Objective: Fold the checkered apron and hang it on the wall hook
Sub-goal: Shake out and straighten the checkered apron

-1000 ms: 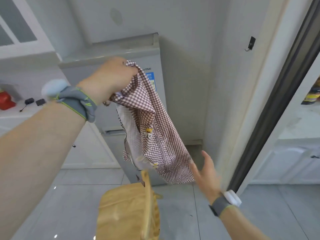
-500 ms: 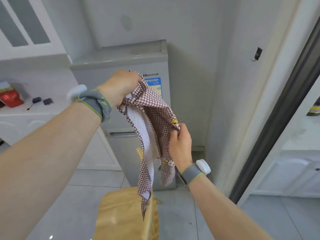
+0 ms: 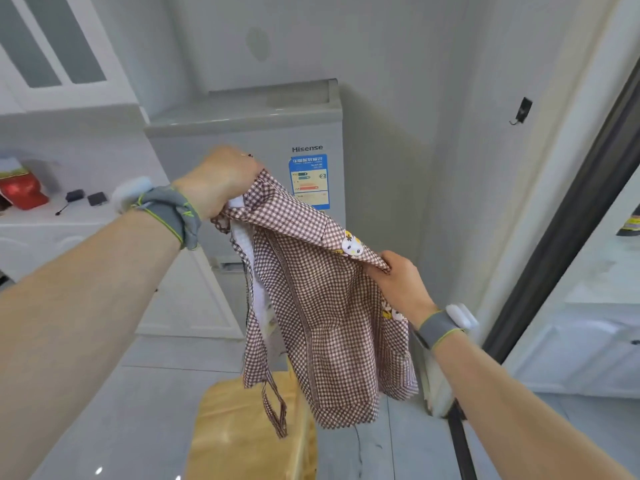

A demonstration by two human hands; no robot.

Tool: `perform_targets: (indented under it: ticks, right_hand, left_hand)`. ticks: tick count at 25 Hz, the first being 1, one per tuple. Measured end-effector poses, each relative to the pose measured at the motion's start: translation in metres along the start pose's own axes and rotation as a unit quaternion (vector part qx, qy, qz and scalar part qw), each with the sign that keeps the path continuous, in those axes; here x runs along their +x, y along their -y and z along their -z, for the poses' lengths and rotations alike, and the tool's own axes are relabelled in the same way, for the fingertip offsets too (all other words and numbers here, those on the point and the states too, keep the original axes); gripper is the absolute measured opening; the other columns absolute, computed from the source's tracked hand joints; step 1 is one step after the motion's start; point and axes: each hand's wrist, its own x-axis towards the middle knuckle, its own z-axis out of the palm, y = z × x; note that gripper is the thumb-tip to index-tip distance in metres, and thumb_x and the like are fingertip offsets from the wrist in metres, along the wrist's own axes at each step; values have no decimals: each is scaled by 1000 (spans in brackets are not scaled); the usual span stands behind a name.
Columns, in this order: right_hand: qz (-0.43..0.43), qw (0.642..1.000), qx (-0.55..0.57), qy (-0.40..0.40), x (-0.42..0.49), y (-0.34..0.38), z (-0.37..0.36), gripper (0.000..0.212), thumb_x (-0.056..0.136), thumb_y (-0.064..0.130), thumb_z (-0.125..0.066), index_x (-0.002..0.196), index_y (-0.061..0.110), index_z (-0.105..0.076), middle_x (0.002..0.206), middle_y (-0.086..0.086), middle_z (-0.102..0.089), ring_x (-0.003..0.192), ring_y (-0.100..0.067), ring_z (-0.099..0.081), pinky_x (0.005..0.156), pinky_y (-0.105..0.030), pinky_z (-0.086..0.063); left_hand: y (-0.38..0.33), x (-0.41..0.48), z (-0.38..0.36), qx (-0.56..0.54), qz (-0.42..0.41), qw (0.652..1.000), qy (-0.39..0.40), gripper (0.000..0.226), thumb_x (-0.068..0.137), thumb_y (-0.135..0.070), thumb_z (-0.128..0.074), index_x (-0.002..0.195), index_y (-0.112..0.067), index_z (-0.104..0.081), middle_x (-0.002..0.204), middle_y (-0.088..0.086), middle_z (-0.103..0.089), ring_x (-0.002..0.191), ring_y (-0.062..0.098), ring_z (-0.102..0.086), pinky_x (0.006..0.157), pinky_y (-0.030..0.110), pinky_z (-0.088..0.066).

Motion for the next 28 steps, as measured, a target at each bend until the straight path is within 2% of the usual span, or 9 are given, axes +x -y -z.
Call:
perform_targets:
  ticks: [4, 6, 8, 9, 12, 16, 21, 26, 28]
  right_hand:
    - [-39, 998, 36, -15, -7, -14, -9, 15, 81, 11, -65, 81, 23, -55, 72, 11, -60, 70, -14, -56, 55, -15, -38]
    - [-69, 994, -27, 76, -15, -29, -22, 16, 78, 20, -65, 92, 20, -57, 81, 8, -66, 81, -19, -62, 61, -13, -42]
    - [-76, 963, -150, 210, -21, -31, -31, 53, 68, 46, -64, 113, 19, -56, 109, -3, -68, 106, -26, -63, 81, -29, -50]
    - [-68, 956, -179, 223, -23, -22, -33, 73, 65, 57, -62, 127, 22, -49, 125, -5, -62, 118, -27, -58, 91, -36, -50]
    - [23, 989, -67, 131, -24, 47, -28, 100, 70, 69, -61, 150, 26, -20, 151, 2, -36, 137, -18, -38, 108, -43, -40]
    - [176, 937, 279, 114, -20, 133, -17, 66, 89, 48, -51, 147, 22, -32, 148, 8, -44, 135, -6, -42, 110, -32, -36]
    - [140, 948, 189, 214, 17, 161, 2, 28, 87, 29, -69, 108, 12, -67, 104, -1, -72, 96, -12, -69, 80, -24, -52]
    - [156, 968, 182, 71, 24, 170, 4, 17, 85, 30, -71, 90, 13, -70, 83, 4, -73, 74, -6, -71, 63, -20, -54]
    - [141, 974, 163, 76, 27, 172, 10, 20, 88, 33, -67, 91, 14, -69, 85, 4, -74, 76, -5, -71, 65, -21, -54]
  left_hand:
    - [-8, 2, 3, -42, -15, 999, 8, 25, 90, -29, -54, 72, -12, -60, 103, 12, -69, 85, 24, -60, 74, 33, -48]
    - [-21, 1, 9, -53, -80, 995, 15, 27, 90, -31, -56, 86, -9, -71, 95, 8, -72, 86, 24, -67, 74, 32, -54]
    - [-33, -3, 14, 6, -161, 986, 43, 24, 92, -32, -54, 87, -17, -72, 92, 1, -71, 85, 16, -65, 72, 27, -50]
    - [-37, -5, 16, 41, -178, 982, 54, 26, 92, -34, -53, 88, -18, -73, 95, 1, -71, 87, 17, -65, 77, 29, -50]
    - [-42, -1, 17, 101, -188, 975, 67, 37, 90, -40, -53, 95, -9, -71, 100, 9, -73, 92, 26, -66, 84, 41, -52]
    - [-40, -6, 18, 200, -268, 932, 138, 40, 88, -48, -52, 95, -12, -70, 95, 8, -72, 92, 27, -66, 82, 44, -51]
    - [-24, -17, 18, 169, -303, 917, 198, 34, 78, -57, -56, 98, -30, -64, 99, -7, -71, 94, 12, -65, 89, 39, -50]
    - [15, -17, 29, 9, -174, 953, 249, 66, 61, -65, -68, 102, -13, -66, 94, 2, -72, 82, 20, -67, 71, 39, -54]
    - [17, -14, 27, 18, -168, 963, 211, 57, 64, -56, -71, 101, -13, -68, 96, 1, -73, 86, 19, -68, 79, 39, -55]
